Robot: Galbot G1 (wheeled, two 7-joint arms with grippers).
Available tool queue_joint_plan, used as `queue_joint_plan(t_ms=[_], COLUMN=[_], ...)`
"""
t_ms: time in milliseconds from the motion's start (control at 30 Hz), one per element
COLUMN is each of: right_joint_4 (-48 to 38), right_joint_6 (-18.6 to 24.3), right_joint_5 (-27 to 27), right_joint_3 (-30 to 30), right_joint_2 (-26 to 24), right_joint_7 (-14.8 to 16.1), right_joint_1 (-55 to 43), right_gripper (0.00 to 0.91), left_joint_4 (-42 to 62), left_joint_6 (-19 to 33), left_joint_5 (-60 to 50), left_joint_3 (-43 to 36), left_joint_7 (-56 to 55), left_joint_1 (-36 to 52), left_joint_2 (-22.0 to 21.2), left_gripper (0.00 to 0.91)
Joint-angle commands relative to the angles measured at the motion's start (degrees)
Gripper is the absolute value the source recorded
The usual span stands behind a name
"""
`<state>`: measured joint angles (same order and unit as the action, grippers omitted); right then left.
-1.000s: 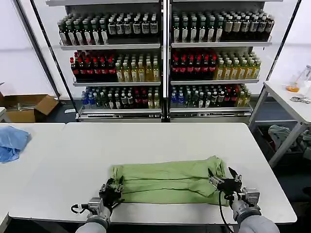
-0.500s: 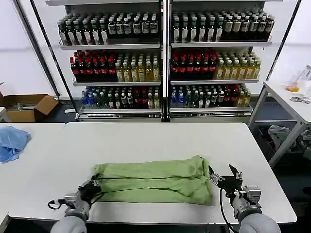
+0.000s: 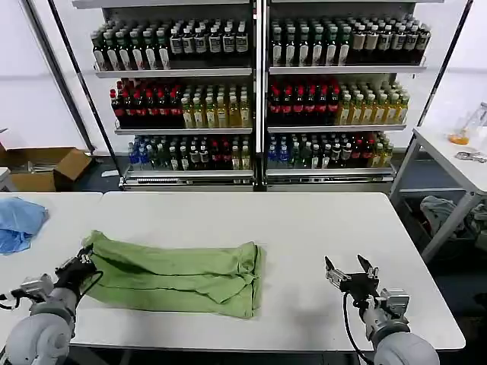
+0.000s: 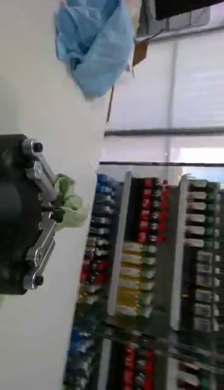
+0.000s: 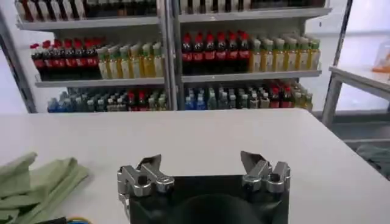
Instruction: Fold and organize the clothes.
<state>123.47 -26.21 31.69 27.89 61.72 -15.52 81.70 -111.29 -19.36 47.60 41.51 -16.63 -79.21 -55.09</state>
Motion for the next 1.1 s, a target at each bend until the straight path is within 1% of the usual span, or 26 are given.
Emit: queue_joint_plan(t_ms=[33, 167, 233, 267, 400, 533, 600, 700, 733, 767, 800, 933, 1033, 1100], right_joint_4=[0.17, 0.0, -0.23, -0.35, -0.78, -1.57, -1.8, -2.17, -2.24, -2.28, -2.32, -2.46, -2.6, -2.57], right_joint_6=[0.04, 0.04, 0.04, 0.04, 0.04, 0.08, 0.1, 0.13, 0.11, 0.09, 0.1, 0.09, 0.15, 0.15], right_joint_5=[0.12, 0.13, 0.13, 0.14, 0.18, 0.43, 0.48, 0.56, 0.62, 0.7, 0.78, 0.87, 0.86, 0.84], right_joint_3=[0.21, 0.11, -0.09, -0.16, -0.34, -0.38, -0.41, -0.56, -0.59, -0.59, -0.6, -0.59, -0.69, -0.76], right_joint_2=[-0.31, -0.39, -0.37, -0.34, -0.35, -0.5, -0.51, -0.42, -0.41, -0.39, -0.41, -0.42, -0.36, -0.27], right_joint_7=[-0.05, -0.12, -0.17, -0.17, -0.17, -0.16, -0.15, -0.15, -0.14, -0.15, -0.16, -0.1, -0.05, 0.0], right_joint_1=[0.3, 0.05, -0.29, -0.43, -0.93, -1.52, -1.69, -2.08, -2.22, -2.31, -2.38, -2.62, -2.7, -2.72], right_gripper=[0.907, 0.907, 0.907, 0.907, 0.907, 0.907, 0.907, 0.907, 0.907, 0.907, 0.907, 0.907, 0.907, 0.907], left_joint_4=[-16.7, -16.56, -14.62, -13.9, -11.5, -8.13, -6.42, -1.0, 0.81, 1.91, 2.85, 2.64, 1.12, -1.34], left_joint_6=[-2.24, -2.26, -2.11, -2.12, -2.08, -1.97, -1.9, -1.86, -1.98, -2.38, -3.05, -4.66, -4.74, -5.73], left_joint_5=[19.8, 22.07, 22.51, 22.88, 22.86, 20.47, 19.03, 16.3, 15.44, 14.73, 13.57, 10.61, 7.7, 6.83], left_joint_3=[-5.83, -13.37, -17.05, -18.99, -24.24, -31.19, -33.22, -36.41, -37.44, -38.01, -38.51, -38.54, -37.77, -36.27], left_joint_7=[-0.68, -1.59, -1.98, -2.39, -2.94, -3.56, -3.85, -4.2, -4.16, -4.1, -3.82, -1.02, 1.83, 3.41], left_joint_1=[0.02, 2.65, 4.94, 5.82, 8.12, 10.19, 11.88, 14.33, 15.05, 15.48, 15.91, 16.08, 15.36, 14.28], left_joint_2=[-5.54, -9.11, -11.49, -12.48, -15.63, -18.89, -20.36, -22.29, -22.76, -22.93, -23.07, -22.25, -20.89, -19.58], left_gripper=[0.02, 0.03, 0.02, 0.03, 0.02, 0.03, 0.03, 0.04, 0.121, 0.776, 0.907, 0.907, 0.907, 0.907])
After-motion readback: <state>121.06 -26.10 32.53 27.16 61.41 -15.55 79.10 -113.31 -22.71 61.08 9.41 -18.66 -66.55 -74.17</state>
